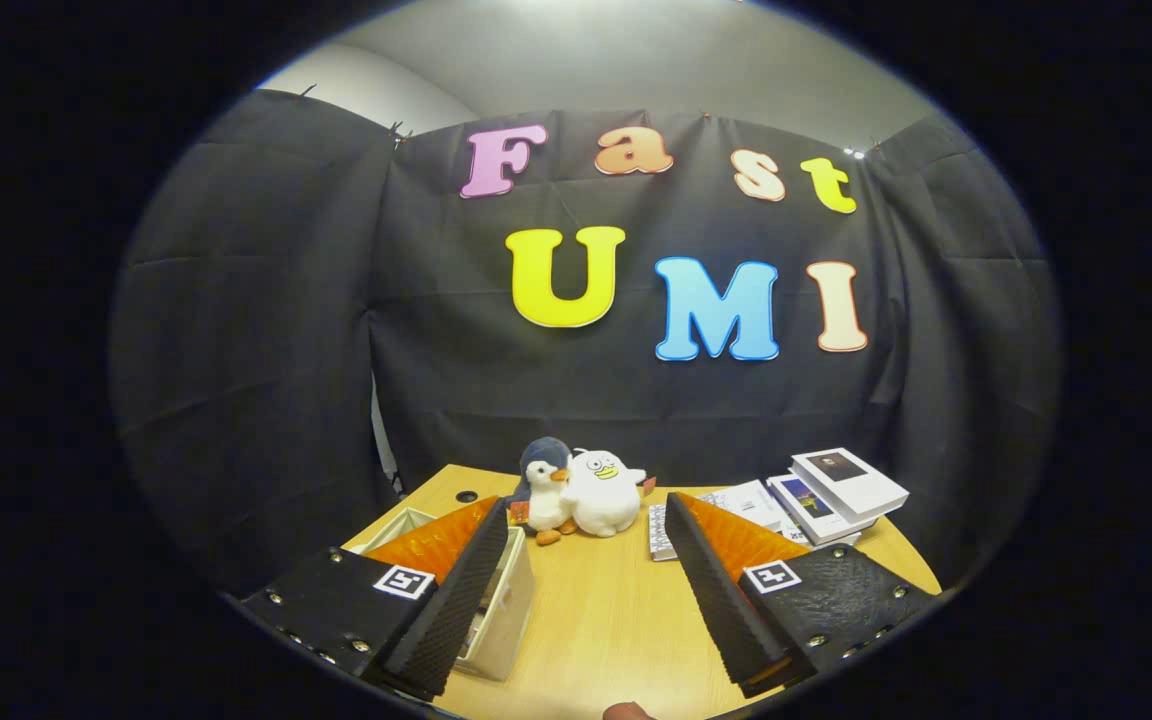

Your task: Open the storage box then place both shoes into the box .Put the left shoe in first, then the right shoe, with the right side of both shoes facing outward in a uniform manner.

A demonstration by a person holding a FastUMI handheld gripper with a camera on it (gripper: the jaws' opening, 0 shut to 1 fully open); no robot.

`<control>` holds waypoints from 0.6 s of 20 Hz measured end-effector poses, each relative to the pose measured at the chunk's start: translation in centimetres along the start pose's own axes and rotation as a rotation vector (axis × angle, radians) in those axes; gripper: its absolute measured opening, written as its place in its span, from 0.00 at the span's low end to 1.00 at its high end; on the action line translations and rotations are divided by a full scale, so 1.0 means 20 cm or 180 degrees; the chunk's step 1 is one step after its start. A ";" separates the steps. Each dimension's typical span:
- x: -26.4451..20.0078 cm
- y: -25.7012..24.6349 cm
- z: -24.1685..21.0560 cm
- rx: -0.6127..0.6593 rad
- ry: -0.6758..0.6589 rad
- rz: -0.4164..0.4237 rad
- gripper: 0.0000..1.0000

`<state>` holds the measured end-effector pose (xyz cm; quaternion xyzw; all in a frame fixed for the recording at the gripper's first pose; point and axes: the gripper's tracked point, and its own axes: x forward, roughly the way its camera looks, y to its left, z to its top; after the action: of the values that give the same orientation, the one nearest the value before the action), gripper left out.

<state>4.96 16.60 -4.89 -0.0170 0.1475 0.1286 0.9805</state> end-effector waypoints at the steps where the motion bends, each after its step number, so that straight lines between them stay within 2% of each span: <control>1: -0.02 -0.06 0.00 -0.0005 -0.0041 -0.0054 0.97; 7: -0.19 -0.34 0.05 0.0070 -0.0336 -0.0295 0.97; 12: -0.26 -0.48 0.03 0.0208 -0.0434 -0.0397 0.97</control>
<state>2.86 6.07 -2.80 0.0146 0.0832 0.0633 0.9944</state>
